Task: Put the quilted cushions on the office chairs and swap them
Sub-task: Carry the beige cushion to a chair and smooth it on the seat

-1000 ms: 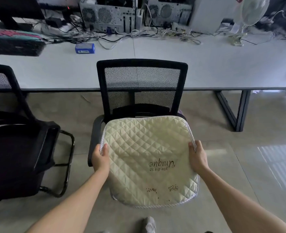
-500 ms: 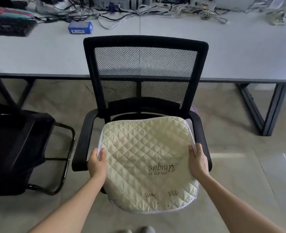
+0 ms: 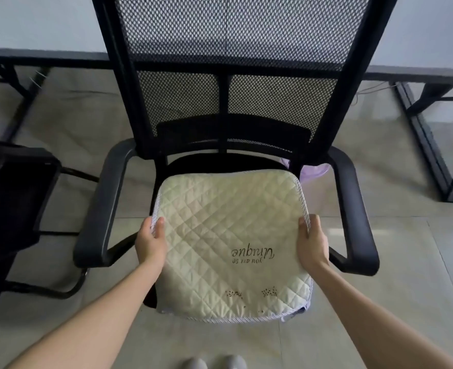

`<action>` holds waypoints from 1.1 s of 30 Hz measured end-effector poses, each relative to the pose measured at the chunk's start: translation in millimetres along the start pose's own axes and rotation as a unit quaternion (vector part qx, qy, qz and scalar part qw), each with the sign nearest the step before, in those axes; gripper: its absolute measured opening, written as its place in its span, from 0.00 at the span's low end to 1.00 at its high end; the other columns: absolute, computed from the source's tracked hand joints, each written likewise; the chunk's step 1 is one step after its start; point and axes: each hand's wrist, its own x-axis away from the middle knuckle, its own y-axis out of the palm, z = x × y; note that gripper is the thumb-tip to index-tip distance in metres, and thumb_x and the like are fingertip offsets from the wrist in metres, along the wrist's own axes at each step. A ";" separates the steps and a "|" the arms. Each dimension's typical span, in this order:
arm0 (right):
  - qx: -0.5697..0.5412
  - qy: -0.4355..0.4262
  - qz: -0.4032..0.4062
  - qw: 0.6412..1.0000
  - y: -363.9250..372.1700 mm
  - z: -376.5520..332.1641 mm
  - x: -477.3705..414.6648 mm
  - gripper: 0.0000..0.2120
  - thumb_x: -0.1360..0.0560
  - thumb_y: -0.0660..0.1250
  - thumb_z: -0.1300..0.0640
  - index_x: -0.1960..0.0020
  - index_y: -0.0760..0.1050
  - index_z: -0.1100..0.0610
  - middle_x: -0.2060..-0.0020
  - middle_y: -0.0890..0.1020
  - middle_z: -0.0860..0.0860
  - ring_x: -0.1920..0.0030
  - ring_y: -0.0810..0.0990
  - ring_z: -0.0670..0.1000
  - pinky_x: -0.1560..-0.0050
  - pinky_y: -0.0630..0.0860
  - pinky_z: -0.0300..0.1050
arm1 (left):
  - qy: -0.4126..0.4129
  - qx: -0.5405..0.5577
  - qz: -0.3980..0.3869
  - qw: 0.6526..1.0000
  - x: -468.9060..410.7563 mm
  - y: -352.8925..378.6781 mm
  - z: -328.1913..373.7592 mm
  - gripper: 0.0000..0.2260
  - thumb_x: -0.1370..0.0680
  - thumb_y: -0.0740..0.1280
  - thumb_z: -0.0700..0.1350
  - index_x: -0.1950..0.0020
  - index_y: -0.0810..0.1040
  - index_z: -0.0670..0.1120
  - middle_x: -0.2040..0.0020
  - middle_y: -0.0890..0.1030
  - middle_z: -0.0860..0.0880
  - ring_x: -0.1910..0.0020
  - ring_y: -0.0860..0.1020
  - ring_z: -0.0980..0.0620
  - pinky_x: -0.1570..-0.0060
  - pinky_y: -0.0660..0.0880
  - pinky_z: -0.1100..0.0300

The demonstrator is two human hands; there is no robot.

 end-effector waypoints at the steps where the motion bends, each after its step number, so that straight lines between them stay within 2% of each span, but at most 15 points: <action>1: 0.001 0.003 0.001 1.000 3.2 1.6 -3.1 0.14 0.20 0.51 0.47 0.47 0.65 0.58 0.62 0.79 0.63 0.61 0.78 0.64 0.60 0.74 0.54 | -0.001 -0.004 0.002 1.000 -4.1 2.3 -2.2 0.21 0.20 0.58 0.50 0.29 0.66 0.42 0.30 0.71 0.42 0.32 0.70 0.42 0.37 0.67 0.54; 5: 0.020 0.014 -0.001 1.000 15.1 7.3 -15.1 0.15 0.20 0.51 0.46 0.46 0.64 0.58 0.61 0.79 0.62 0.59 0.77 0.64 0.60 0.71 0.52 | -0.009 -0.031 0.006 0.999 -22.4 10.1 -14.0 0.20 0.20 0.58 0.52 0.34 0.70 0.41 0.36 0.76 0.42 0.38 0.74 0.41 0.41 0.70 0.53; 8: 0.048 0.017 -0.005 0.999 22.0 10.0 -21.6 0.16 0.20 0.51 0.46 0.44 0.65 0.58 0.63 0.77 0.59 0.60 0.76 0.62 0.61 0.69 0.50 | -0.020 -0.060 0.008 0.998 -30.2 15.4 -20.4 0.21 0.20 0.57 0.54 0.35 0.69 0.40 0.34 0.75 0.41 0.36 0.74 0.40 0.38 0.71 0.48; 12: 0.075 0.043 -0.017 0.996 27.1 11.5 -30.2 0.19 0.20 0.51 0.44 0.40 0.66 0.58 0.58 0.77 0.58 0.60 0.72 0.58 0.59 0.68 0.48 | -0.018 -0.103 0.018 0.994 -36.2 21.4 -26.9 0.16 0.20 0.57 0.52 0.42 0.71 0.40 0.43 0.78 0.40 0.44 0.77 0.38 0.50 0.71 0.52; 15: 0.097 0.057 -0.021 0.993 30.1 12.3 -36.3 0.22 0.21 0.50 0.43 0.36 0.65 0.57 0.51 0.80 0.61 0.54 0.76 0.61 0.57 0.66 0.47 | -0.030 -0.143 0.022 0.989 -42.3 23.0 -30.3 0.17 0.20 0.57 0.53 0.39 0.68 0.42 0.45 0.79 0.39 0.48 0.77 0.38 0.56 0.69 0.53; 18: 0.108 0.062 -0.023 0.992 33.3 14.0 -40.4 0.23 0.21 0.51 0.42 0.35 0.65 0.57 0.46 0.80 0.63 0.48 0.78 0.62 0.56 0.66 0.47 | -0.034 -0.172 0.024 0.984 -49.3 23.9 -35.0 0.18 0.21 0.57 0.55 0.39 0.67 0.42 0.47 0.79 0.39 0.51 0.77 0.39 0.56 0.73 0.49; 23: 0.119 0.074 -0.023 0.990 38.8 15.4 -44.2 0.23 0.21 0.50 0.42 0.35 0.64 0.58 0.45 0.79 0.63 0.47 0.78 0.62 0.56 0.66 0.48 | -0.029 -0.201 0.032 0.979 -54.3 27.2 -37.6 0.18 0.21 0.58 0.55 0.40 0.66 0.42 0.51 0.79 0.39 0.59 0.74 0.42 0.59 0.73 0.49; 30: 0.126 0.072 -0.031 0.989 38.7 16.0 -47.3 0.24 0.21 0.50 0.42 0.36 0.64 0.59 0.43 0.79 0.63 0.45 0.77 0.63 0.49 0.72 0.53 | -0.026 -0.214 0.038 0.976 -54.8 28.8 -35.0 0.18 0.21 0.58 0.55 0.39 0.66 0.42 0.57 0.74 0.44 0.60 0.74 0.43 0.59 0.73 0.49; 33: 0.121 0.080 -0.027 0.989 36.1 12.9 -45.9 0.23 0.21 0.50 0.41 0.37 0.63 0.58 0.43 0.78 0.63 0.45 0.77 0.64 0.50 0.71 0.53 | -0.024 -0.216 0.042 0.975 -53.4 25.5 -34.7 0.18 0.21 0.58 0.55 0.41 0.66 0.42 0.57 0.76 0.44 0.61 0.75 0.43 0.58 0.75 0.47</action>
